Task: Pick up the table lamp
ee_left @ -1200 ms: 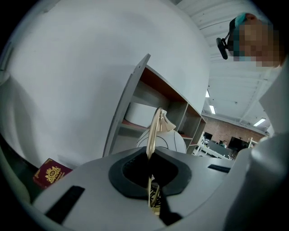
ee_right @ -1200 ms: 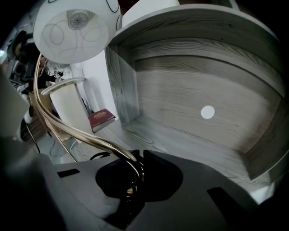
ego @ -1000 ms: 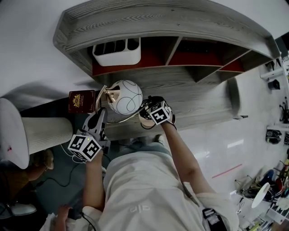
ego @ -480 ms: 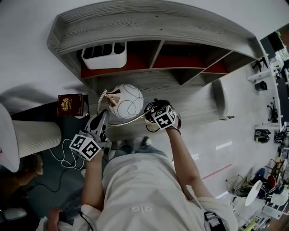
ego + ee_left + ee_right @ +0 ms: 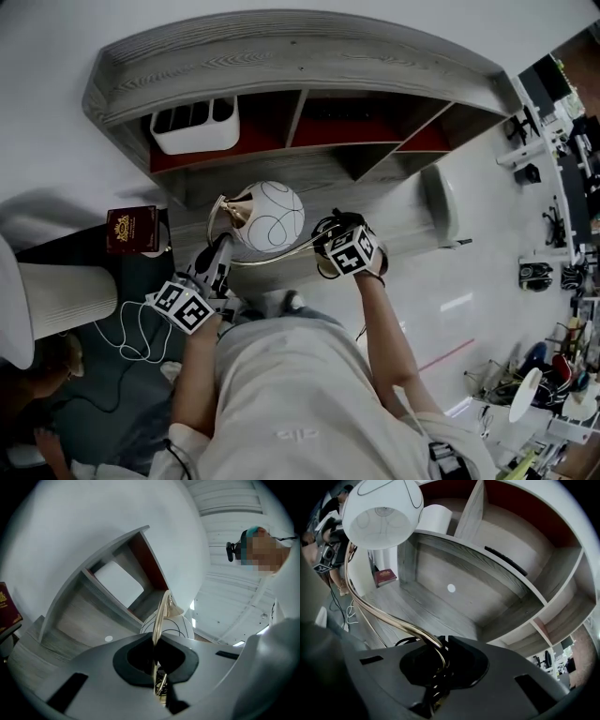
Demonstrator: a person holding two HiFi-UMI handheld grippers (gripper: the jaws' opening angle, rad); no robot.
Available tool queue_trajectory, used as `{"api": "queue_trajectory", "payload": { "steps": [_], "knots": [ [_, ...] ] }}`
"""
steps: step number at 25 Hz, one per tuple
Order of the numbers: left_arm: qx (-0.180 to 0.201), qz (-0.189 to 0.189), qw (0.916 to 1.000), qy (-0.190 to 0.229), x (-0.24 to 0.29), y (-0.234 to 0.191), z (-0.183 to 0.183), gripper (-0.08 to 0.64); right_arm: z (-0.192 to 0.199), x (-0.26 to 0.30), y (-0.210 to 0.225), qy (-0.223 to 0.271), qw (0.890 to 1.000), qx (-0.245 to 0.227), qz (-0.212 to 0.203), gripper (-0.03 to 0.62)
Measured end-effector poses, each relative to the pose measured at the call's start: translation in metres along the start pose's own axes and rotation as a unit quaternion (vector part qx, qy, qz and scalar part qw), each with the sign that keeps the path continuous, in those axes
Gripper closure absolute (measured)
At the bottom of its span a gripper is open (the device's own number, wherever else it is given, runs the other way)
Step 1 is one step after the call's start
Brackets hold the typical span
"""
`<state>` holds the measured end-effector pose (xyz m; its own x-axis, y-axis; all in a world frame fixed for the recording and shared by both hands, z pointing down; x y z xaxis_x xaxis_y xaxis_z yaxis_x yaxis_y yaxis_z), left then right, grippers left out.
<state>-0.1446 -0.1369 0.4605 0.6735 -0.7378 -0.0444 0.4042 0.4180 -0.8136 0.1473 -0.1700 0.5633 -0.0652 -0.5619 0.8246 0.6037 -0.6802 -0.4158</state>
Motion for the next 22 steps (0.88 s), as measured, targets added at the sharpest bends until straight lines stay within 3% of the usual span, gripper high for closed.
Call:
{"api": "queue_trajectory", "payload": {
  "steps": [9,22],
  "knots": [
    [-0.010,0.025,0.9996,0.001,0.014,0.011,0.005,0.546,0.012,-0.022,0.019,-0.014,1.000,-0.008,0.019,0.548],
    [-0.013,0.027,0.9995,-0.003,0.014,0.018,0.010,0.546,0.019,-0.027,0.017,-0.011,1.000,-0.014,0.026,0.555]
  ]
}}
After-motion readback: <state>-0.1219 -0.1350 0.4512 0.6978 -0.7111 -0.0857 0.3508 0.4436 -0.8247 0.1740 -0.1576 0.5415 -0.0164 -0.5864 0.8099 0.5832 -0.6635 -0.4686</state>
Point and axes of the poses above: the fingertips, and each gripper's own axes: x forward along the fingers, y to its right, z out of its underside, the point moved 3 cm from there along -x, backward along the fingers, and after that the axes turned 13 degrees about -x, right-handed, at the moved point
